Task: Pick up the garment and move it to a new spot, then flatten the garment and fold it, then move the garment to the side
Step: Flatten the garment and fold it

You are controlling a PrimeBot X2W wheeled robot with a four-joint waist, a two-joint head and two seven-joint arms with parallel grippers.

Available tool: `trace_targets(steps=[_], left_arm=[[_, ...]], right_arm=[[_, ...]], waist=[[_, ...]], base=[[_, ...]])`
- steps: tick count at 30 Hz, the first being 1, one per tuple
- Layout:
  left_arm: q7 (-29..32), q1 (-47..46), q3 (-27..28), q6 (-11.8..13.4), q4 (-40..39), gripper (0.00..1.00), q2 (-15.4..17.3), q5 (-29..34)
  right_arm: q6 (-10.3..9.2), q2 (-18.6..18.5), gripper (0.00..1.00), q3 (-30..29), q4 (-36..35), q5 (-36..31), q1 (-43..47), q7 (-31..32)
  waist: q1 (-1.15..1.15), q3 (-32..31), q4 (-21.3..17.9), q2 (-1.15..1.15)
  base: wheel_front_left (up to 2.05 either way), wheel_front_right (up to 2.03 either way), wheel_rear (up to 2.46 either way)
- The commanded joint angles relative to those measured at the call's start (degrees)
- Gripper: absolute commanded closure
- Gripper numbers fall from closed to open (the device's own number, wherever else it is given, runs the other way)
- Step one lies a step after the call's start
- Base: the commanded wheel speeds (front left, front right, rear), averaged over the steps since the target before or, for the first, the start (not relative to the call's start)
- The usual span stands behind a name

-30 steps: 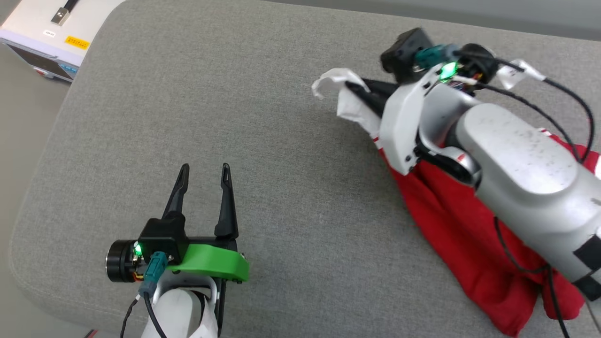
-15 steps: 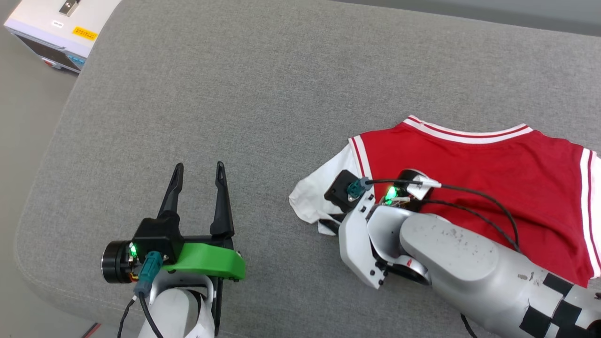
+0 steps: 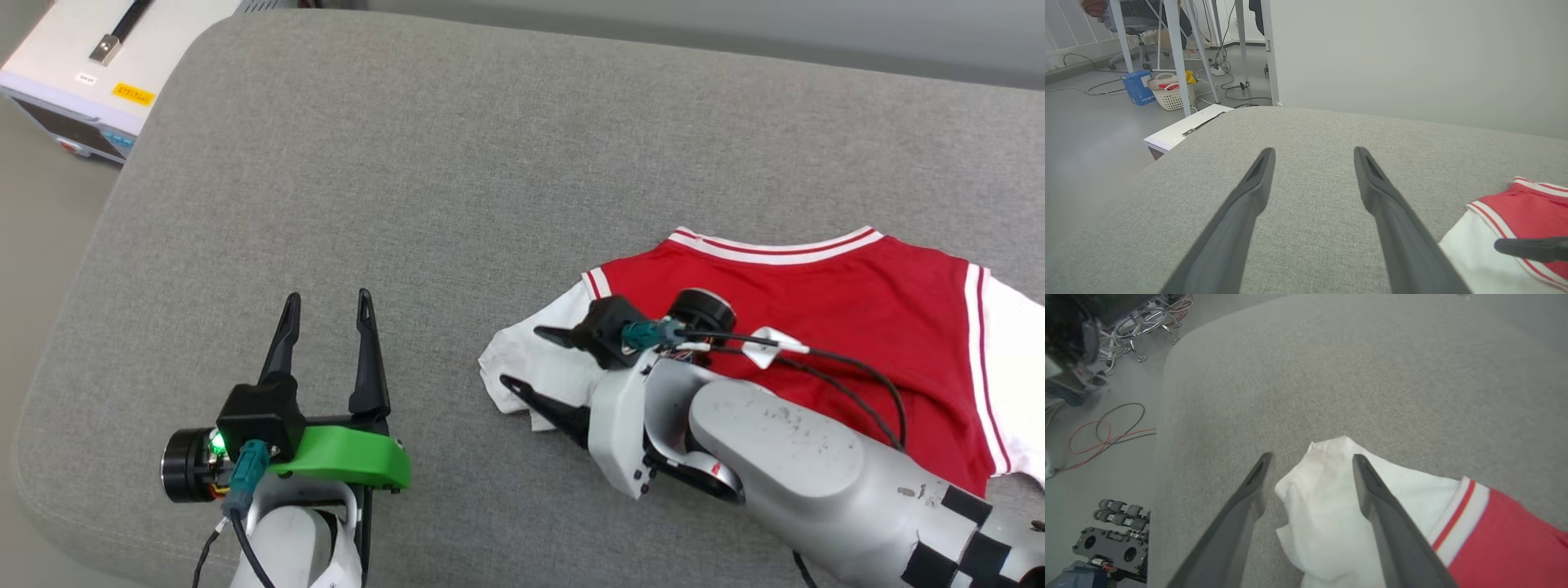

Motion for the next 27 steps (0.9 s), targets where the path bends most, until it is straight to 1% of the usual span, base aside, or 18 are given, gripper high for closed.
trace_targets(steps=[1,3,6,9,14,17,20,21,25,27], left_arm=[[-0.33,1.12,0.59,-0.42,-0.06,0.00,-0.18,0.88],[-0.33,1.58,1.41,-0.78,-0.17,0.00,-0.18,1.43],[-0.33,2.11,2.51,-1.49,-0.34,0.00,-0.18,2.22],[-0.33,2.54,3.55,-2.30,-0.50,0.00,-0.09,3.13],[-0.33,2.64,4.96,-3.45,-0.61,0.00,0.32,4.05],[-0.33,2.62,5.51,-4.22,-0.66,0.00,0.60,4.48],[-0.33,2.47,5.93,-5.00,-0.55,0.00,0.95,4.75],[-0.33,2.28,6.03,-5.37,-0.51,0.00,1.11,4.83],[-0.33,1.00,6.04,-7.16,-0.25,0.00,1.74,4.82],[-0.33,-0.31,5.73,-8.33,0.34,0.00,2.35,4.71]], right_arm=[[-0.03,-1.11,0.00,-1.26,-0.69,0.01,0.39,-2.23],[-0.03,-2.49,0.00,-4.21,-1.78,0.03,1.54,-5.50],[-0.03,-4.88,0.00,-9.58,-2.21,-2.22,3.35,-9.99],[-0.03,-6.26,0.00,-17.56,-2.36,-4.97,6.44,-12.92],[-0.03,-6.81,0.00,-32.49,-3.82,-12.11,13.17,-14.16],[-0.03,-5.47,0.00,-42.85,-7.42,-17.15,19.22,-14.21],[-0.03,-3.77,0.00,-50.85,-11.46,-22.08,25.23,-14.22],[-0.03,-2.70,0.00,-53.75,-13.00,-23.35,27.61,-14.23],[-0.03,0.93,0.00,-62.07,-18.03,-27.06,35.06,-14.23],[-0.03,2.45,0.00,-65.14,-20.26,-28.57,38.09,-14.24]], waist=[[0.00,-1.83,-1.10,0.00],[0.00,-2.78,-1.78,0.00],[0.00,-3.92,-2.83,0.00],[0.00,-5.06,-4.17,0.00],[0.00,-6.47,-5.82,0.00],[0.00,-7.13,-6.67,0.00],[0.00,-7.69,-7.37,0.00],[0.00,-7.87,-7.57,0.00],[0.00,-8.44,-8.22,0.00],[0.00,-8.57,-8.50,0.00]], base=[[0.00,0.00,0.00],[0.00,0.00,0.00],[0.00,0.00,0.00],[0.00,0.00,0.00],[0.00,0.00,0.00],[0.00,0.00,0.00],[0.00,0.00,0.00],[0.00,0.00,0.00],[0.00,0.00,0.00],[0.00,0.00,0.00]])
